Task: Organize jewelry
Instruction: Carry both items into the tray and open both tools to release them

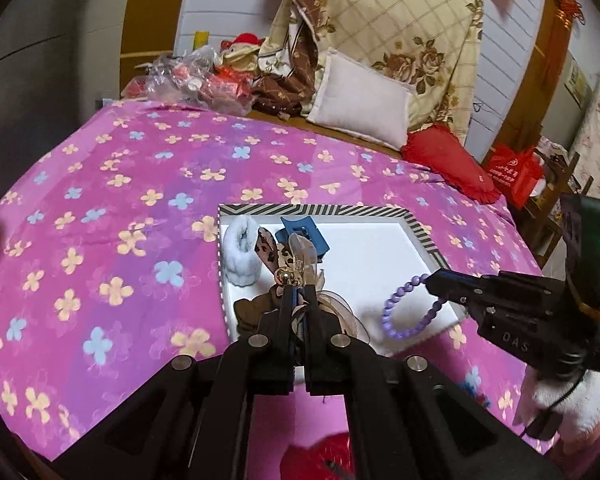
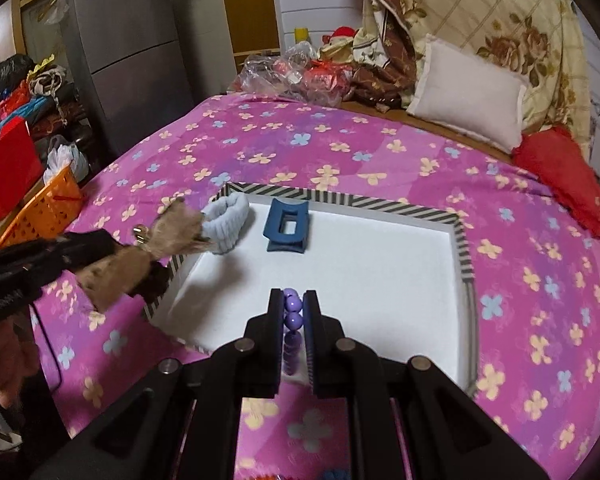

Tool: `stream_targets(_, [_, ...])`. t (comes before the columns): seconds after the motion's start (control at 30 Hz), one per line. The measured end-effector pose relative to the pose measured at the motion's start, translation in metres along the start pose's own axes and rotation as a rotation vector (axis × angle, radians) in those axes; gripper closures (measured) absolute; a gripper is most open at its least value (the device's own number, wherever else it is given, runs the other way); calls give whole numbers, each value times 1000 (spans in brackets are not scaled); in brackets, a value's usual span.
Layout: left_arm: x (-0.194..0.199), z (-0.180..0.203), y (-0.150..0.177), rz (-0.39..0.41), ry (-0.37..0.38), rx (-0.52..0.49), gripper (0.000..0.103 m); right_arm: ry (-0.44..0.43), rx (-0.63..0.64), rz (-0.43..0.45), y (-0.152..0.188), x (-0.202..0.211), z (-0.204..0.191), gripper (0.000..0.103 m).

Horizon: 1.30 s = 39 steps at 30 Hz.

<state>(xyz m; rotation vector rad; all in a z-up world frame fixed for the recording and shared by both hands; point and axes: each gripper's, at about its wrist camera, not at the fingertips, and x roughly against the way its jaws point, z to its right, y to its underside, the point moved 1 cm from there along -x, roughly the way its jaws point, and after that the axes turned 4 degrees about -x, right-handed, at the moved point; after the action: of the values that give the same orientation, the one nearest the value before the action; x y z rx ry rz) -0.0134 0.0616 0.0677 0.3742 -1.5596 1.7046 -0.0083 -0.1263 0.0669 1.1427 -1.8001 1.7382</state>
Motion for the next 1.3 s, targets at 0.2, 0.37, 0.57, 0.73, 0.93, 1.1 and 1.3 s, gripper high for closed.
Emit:
stream_targets(0.2, [-37,-9,11,-70,-62,38,99,-56,-13,-53,-9,-37,-5,94])
stream_targets(0.37, [-60,-10,26,-125,-81,43,99,-16,-14,-83,-22,-68,10,94])
stream_targets(0.57, [-77,-10,34,-158,-74,59,99,52,-52,-129,-41,-117,45,93])
stream_targets(0.73, [-82,-9,34,-150,-76,58,99,66,-97,-142,-56,-151,61,93])
stream_targets(0.93, [-83,-11,33,-143,-72,63,99,87,-111,-112,-72,-172,58,93])
stream_targets(1.1, [-82,-11,33,-136,-71,60,95,94,-124,-80,-78,-171,58,87])
stream_targets(1.3, [-77,-4,32,-128,-69,31,74,79,-127,-70,-74,-141,58,62])
